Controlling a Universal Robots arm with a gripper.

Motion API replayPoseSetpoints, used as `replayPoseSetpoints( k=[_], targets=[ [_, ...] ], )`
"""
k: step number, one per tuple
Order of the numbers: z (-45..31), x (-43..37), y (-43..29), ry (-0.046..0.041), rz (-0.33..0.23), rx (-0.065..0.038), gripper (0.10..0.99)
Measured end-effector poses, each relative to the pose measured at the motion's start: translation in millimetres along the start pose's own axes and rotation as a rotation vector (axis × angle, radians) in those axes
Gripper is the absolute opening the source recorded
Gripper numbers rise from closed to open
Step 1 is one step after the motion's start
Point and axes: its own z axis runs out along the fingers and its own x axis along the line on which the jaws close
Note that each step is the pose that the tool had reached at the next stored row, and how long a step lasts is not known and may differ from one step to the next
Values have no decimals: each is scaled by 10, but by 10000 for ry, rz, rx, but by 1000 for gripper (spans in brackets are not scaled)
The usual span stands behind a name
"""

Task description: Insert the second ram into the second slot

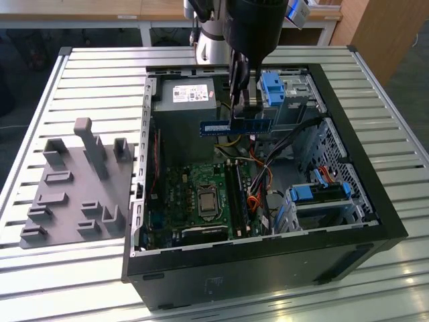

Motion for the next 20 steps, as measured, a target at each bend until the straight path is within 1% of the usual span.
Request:
replayPoseSetpoints(
  k=[20],
  targets=[
    [0, 0, 0, -9, 253, 4, 129]
  ],
)
